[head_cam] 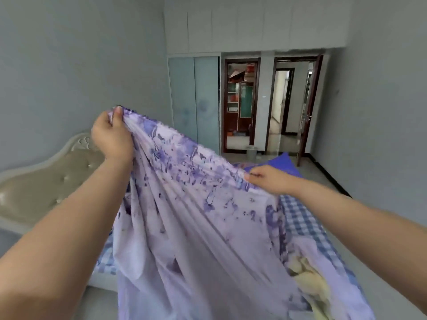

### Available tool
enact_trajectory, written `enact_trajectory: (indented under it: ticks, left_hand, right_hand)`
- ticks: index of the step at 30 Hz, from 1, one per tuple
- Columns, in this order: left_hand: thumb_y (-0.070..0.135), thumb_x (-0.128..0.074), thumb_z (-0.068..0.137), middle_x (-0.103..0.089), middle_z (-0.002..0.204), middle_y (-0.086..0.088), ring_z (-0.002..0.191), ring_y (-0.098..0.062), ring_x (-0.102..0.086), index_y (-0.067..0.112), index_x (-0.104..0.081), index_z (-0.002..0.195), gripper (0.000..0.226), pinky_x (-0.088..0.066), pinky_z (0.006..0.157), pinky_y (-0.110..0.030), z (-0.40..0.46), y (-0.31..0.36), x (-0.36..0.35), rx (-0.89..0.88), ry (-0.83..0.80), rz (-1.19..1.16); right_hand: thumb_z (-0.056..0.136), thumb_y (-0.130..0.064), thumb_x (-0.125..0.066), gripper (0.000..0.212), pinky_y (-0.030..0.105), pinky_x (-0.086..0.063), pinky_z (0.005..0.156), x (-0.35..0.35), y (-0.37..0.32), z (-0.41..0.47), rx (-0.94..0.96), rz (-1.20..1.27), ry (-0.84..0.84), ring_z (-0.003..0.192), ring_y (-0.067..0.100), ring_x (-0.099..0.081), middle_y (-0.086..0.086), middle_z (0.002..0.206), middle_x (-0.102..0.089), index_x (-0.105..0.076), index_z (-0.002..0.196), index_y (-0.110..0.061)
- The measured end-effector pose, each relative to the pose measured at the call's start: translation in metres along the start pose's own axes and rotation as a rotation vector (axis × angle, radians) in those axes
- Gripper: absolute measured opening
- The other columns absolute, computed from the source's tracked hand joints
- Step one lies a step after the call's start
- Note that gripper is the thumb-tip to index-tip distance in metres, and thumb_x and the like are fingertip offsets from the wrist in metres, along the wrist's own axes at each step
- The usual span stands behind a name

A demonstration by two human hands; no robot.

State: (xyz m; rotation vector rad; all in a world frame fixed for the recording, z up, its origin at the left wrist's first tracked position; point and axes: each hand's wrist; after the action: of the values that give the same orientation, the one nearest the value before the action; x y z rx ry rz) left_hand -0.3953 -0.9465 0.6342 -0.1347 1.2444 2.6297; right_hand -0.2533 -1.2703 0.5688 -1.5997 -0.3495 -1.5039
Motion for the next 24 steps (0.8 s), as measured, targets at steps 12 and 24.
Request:
enact_trajectory:
  ticks: [12, 24]
  left_hand:
    - [0.035, -0.057, 0.094, -0.035, 0.050, -0.002, 0.064, -0.019, -0.038, 0.015, -0.036, 0.052, 0.050, -0.028, 0.060, -0.030, -0.040, -0.021, -0.031, 0.124, -0.549, 0.251]
    - [0.015, -0.058, 0.088, -0.072, 0.069, -0.005, 0.064, -0.016, -0.069, 0.009, -0.069, 0.073, 0.020, -0.054, 0.063, -0.024, 0.002, -0.005, -0.008, 0.502, -0.804, -0.327]
  right_hand:
    - [0.095, -0.037, -0.051, 0.032, 0.032, -0.032, 0.059, 0.120, 0.022, -0.022, -0.134, 0.008, 0.894, 0.069, 0.025, -0.047, 0.006, 0.070, -0.053, -0.054, 0.076, -0.011]
    - [0.038, -0.060, -0.088, 0.060, 0.022, -0.054, 0.058, 0.125, 0.017, -0.051, -0.046, 0.817, 0.154, 0.062, 0.012, -0.067, 0.006, 0.076, -0.071, -0.072, 0.071, -0.013]
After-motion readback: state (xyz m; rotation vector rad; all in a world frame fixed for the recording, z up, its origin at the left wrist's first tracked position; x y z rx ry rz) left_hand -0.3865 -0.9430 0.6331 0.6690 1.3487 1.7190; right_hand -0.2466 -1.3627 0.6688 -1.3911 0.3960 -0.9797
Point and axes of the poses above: each hand's wrist, its own z-axis towards the middle knuckle, its own x-axis out of the back of the hand, y = z × x
